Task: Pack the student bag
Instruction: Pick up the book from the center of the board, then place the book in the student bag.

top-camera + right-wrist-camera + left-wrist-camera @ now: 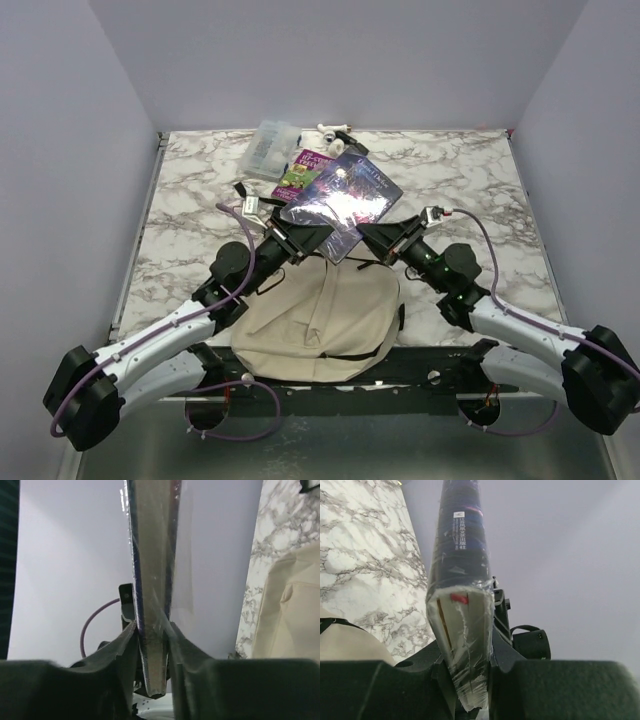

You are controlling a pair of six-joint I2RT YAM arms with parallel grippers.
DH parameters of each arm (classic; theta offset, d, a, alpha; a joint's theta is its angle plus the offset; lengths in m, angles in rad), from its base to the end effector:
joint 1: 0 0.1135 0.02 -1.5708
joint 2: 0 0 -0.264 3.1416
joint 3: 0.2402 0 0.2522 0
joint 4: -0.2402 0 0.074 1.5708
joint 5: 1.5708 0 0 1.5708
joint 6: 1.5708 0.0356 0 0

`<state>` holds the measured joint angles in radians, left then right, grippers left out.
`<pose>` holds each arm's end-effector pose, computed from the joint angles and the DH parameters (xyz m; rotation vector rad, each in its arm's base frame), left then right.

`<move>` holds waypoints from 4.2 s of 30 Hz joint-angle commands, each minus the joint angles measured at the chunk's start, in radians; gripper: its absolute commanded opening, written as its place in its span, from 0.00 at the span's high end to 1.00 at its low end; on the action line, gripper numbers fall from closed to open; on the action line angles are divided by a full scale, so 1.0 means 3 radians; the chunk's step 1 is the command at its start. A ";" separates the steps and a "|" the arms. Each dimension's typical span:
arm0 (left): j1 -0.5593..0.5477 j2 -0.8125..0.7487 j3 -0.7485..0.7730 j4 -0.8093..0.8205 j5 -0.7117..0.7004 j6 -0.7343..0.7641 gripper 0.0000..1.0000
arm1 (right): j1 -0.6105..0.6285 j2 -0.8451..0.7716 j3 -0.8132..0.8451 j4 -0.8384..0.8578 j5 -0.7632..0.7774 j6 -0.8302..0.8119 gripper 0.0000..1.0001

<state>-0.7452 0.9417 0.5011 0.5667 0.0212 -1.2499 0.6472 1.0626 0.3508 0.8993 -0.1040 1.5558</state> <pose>0.1616 -0.1501 0.2905 -0.3979 1.6237 -1.6033 0.1762 0.1378 0.2500 0.6407 1.5518 1.8440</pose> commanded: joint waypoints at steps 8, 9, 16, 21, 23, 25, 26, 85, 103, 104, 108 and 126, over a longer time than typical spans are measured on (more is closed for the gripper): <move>0.0806 -0.0678 -0.0049 -0.0110 0.1172 0.0303 1.00 | -0.0205 -0.0266 0.0913 -0.2947 -0.0543 -0.2339 0.05; 0.0938 -0.0685 -0.0043 -0.0110 0.1431 0.0277 1.00 | -0.0291 -0.0220 0.0992 -0.3132 -0.0774 -0.2513 0.04; 0.1442 -0.0373 0.0244 -0.0143 0.3079 0.0238 1.00 | -0.0871 -0.0224 0.1287 -0.3387 -0.2126 -0.2959 0.00; 0.1472 -0.0426 0.0287 -0.0141 0.3444 0.0394 1.00 | -0.1118 -0.0013 0.1666 -0.3596 -0.2696 -0.3007 0.00; 0.1477 -0.0392 0.0331 -0.0148 0.3621 0.0379 1.00 | -0.1155 0.0041 0.1742 -0.3578 -0.2903 -0.3003 0.00; 0.1472 -0.0336 0.0367 -0.0145 0.3816 0.0356 1.00 | -0.1156 0.0106 0.1752 -0.3446 -0.3148 -0.2886 0.01; 0.1472 -0.0315 0.0375 -0.0145 0.3892 0.0343 1.00 | -0.1155 0.0148 0.1720 -0.3303 -0.3323 -0.2780 0.03; -0.1468 0.2946 0.3044 -0.3775 -0.0734 0.2482 0.49 | -0.1104 -0.1612 0.3000 -0.6135 0.1455 -0.3604 1.00; -0.0941 0.1540 0.2472 -0.3741 -0.0673 0.2673 1.00 | -0.1104 -0.1179 0.2635 -0.6338 -0.0606 -0.3354 1.00; -0.0898 0.1438 0.2431 -0.3729 -0.0655 0.2673 1.00 | -0.1105 -0.1161 0.2634 -0.6319 -0.0742 -0.3297 1.00; -0.0780 0.0993 0.2254 -0.3574 -0.0621 0.2741 1.00 | -0.1105 -0.1114 0.2549 -0.6188 -0.1294 -0.3027 1.00; -0.0695 0.0650 0.2167 -0.3308 -0.0280 0.2686 1.00 | -0.1105 -0.1251 0.1369 -0.5478 -0.2314 -0.2775 1.00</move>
<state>-0.9573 1.1450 1.1473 -0.5400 -0.1009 -0.4297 0.3122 0.7006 0.7872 -0.8543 -0.6796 0.7307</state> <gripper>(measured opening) 0.009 0.239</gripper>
